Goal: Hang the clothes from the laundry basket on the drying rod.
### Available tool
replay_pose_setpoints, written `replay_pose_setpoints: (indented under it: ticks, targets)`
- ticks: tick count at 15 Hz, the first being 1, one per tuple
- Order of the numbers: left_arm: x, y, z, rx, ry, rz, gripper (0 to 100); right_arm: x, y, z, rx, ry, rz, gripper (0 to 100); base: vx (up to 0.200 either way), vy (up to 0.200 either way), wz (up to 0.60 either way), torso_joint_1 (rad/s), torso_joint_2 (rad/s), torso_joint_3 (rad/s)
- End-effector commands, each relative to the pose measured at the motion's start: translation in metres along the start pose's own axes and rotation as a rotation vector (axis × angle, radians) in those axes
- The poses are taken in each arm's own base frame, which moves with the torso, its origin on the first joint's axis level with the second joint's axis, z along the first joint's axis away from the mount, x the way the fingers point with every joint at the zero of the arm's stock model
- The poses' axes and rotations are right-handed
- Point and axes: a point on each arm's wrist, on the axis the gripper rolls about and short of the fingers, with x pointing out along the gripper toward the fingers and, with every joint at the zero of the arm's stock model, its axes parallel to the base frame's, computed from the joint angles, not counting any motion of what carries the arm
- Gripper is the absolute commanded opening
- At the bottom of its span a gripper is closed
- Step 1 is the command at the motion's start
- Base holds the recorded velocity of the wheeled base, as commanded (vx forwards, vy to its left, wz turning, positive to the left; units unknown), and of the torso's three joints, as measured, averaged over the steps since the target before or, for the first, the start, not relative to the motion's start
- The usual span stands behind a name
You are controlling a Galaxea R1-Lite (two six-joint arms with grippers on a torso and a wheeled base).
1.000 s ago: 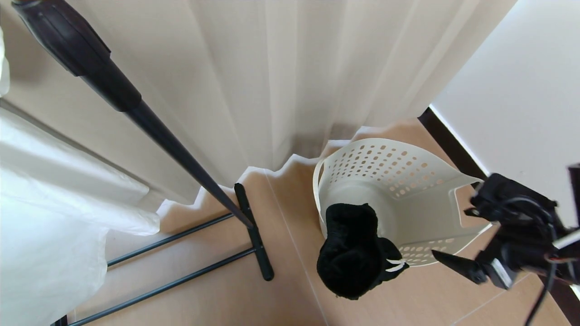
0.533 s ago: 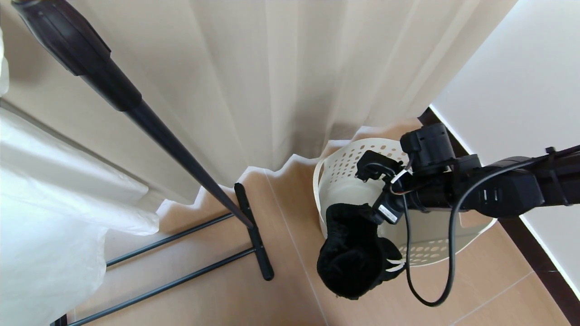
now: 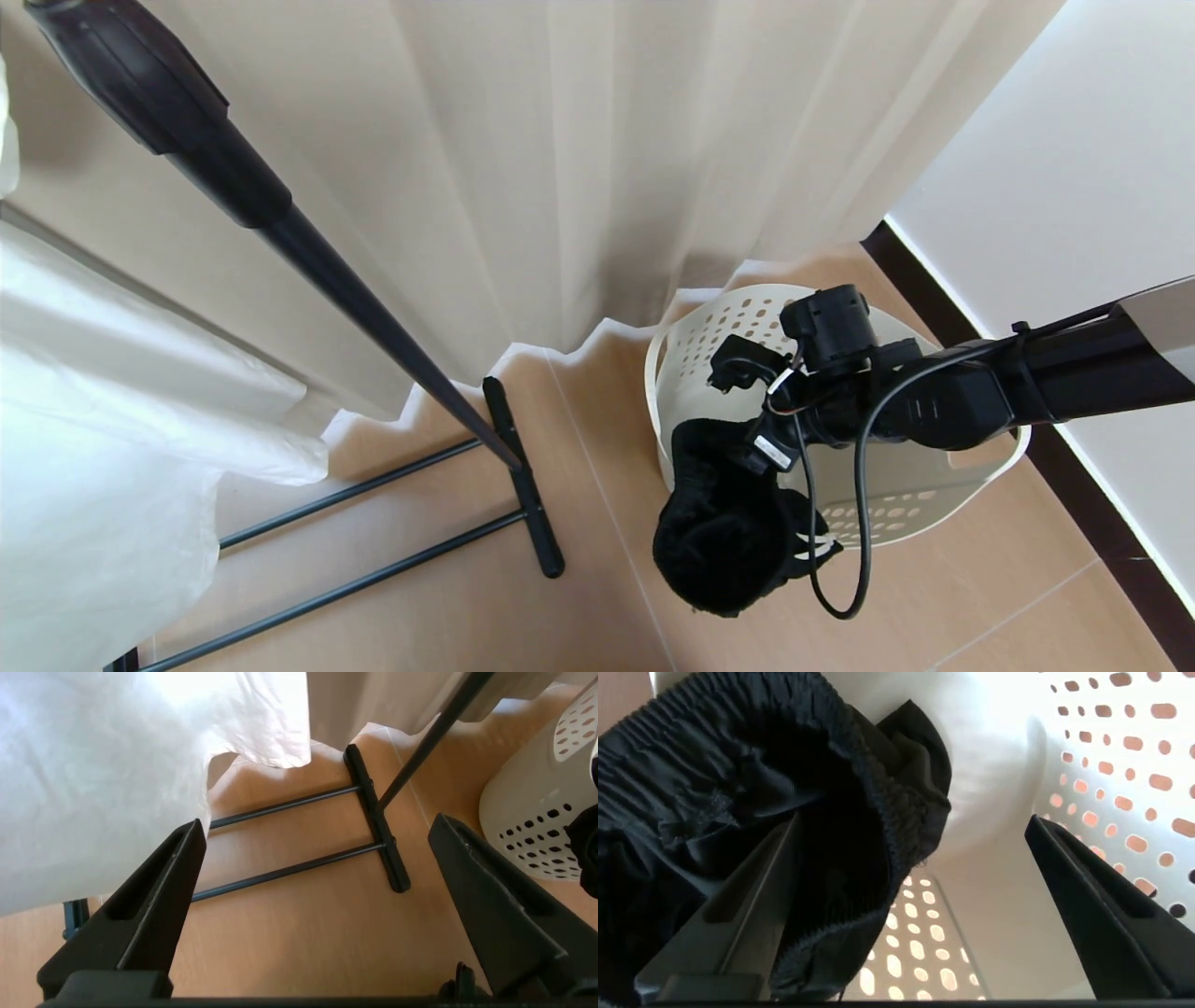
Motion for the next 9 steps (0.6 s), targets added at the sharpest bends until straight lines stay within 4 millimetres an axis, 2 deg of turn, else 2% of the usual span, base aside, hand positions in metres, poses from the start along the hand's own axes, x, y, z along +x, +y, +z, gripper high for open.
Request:
replay_pose_setpoints:
  ticks: [1, 8, 9]
  targets:
    - [0.000, 0.000, 0.000, -0.001, 0.001, 0.001, 100, 0.006, 0.001, -0.001, 0.000, 0.007, 0.003, 100, 0.000, 0.000, 0.00, 0.000, 0.00, 0.000]
    - [0.000, 0.000, 0.000, 0.001, 0.001, 0.001, 100, 0.016, -0.009, -0.002, 0.023, 0.017, -0.012, 100, 0.000, 0.000, 0.00, 0.000, 0.00, 0.000]
    - [0.000, 0.000, 0.000, -0.001, 0.001, 0.001, 100, 0.016, -0.009, -0.003, 0.023, 0.020, -0.012, 0, 0.000, 0.000, 0.00, 0.000, 0.00, 0.000]
